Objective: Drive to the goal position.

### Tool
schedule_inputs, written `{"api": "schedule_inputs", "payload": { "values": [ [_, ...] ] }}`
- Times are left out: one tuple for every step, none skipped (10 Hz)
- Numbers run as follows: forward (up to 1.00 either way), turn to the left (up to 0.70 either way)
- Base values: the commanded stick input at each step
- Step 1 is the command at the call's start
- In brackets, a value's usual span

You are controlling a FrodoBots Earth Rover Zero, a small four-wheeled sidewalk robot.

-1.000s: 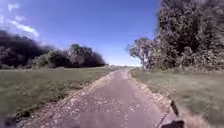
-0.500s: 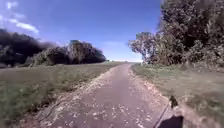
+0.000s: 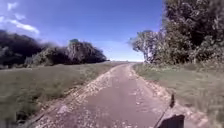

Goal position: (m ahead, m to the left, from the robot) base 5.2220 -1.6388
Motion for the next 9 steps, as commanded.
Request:
{"api": "schedule_inputs", "payload": {
  "values": [
    [1.00, 0.00],
    [0.99, 0.00],
    [1.00, 0.00],
    [0.99, 0.00],
    [1.00, 0.00],
    [1.00, 0.00],
    [1.00, 0.00],
    [1.00, 0.00],
    [1.00, 0.00]
  ]
}}
